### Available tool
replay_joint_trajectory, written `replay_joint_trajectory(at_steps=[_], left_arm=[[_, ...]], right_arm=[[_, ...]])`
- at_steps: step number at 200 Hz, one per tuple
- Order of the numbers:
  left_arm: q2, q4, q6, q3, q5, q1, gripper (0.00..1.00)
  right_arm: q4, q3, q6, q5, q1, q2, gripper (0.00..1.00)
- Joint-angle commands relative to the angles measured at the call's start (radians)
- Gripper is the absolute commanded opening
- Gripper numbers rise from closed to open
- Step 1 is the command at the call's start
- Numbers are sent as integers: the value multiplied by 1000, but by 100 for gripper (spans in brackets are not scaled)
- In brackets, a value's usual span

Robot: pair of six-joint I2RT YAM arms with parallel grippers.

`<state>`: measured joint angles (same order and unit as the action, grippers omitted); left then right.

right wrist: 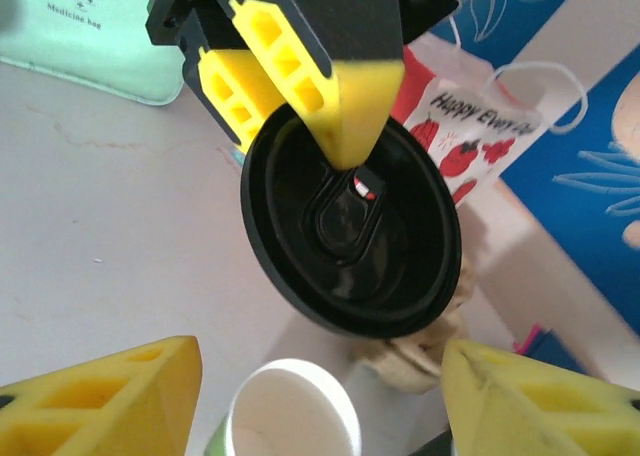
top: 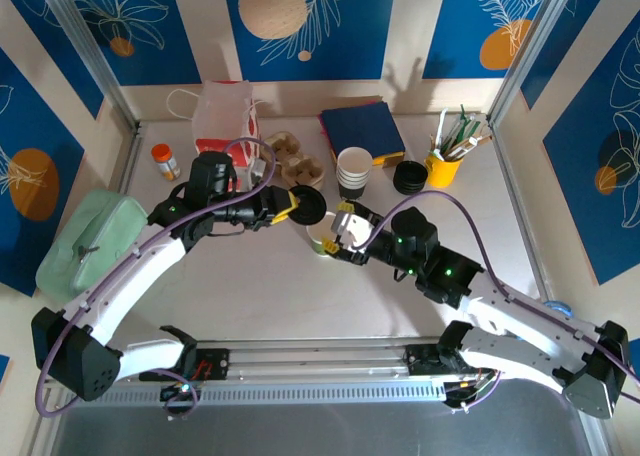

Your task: Pack the takeout coffee

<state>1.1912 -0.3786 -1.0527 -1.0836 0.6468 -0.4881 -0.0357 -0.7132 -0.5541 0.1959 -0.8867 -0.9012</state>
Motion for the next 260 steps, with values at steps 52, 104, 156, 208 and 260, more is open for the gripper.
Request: replay_joint_trajectory(at_steps=[52, 104, 156, 208, 260], left_arm=[[-37, -10, -36, -12, 32, 8, 20], [-42, -6, -38, 5, 28, 8, 20], [-38, -2, -37, 12, 30, 8, 20], [-41, 6, -41, 17, 33, 8, 20], [-41, 57, -67, 35, 51, 8, 24]], right_arm=[[-183, -19, -264, 134, -67, -108, 53], [-196, -33, -278, 172, -97, -125, 42], [-215, -38, -295, 213, -110, -130, 34], [-220, -38, -288, 234, -114, -133, 23], [-193, -58, -257, 247, -112, -139, 5]])
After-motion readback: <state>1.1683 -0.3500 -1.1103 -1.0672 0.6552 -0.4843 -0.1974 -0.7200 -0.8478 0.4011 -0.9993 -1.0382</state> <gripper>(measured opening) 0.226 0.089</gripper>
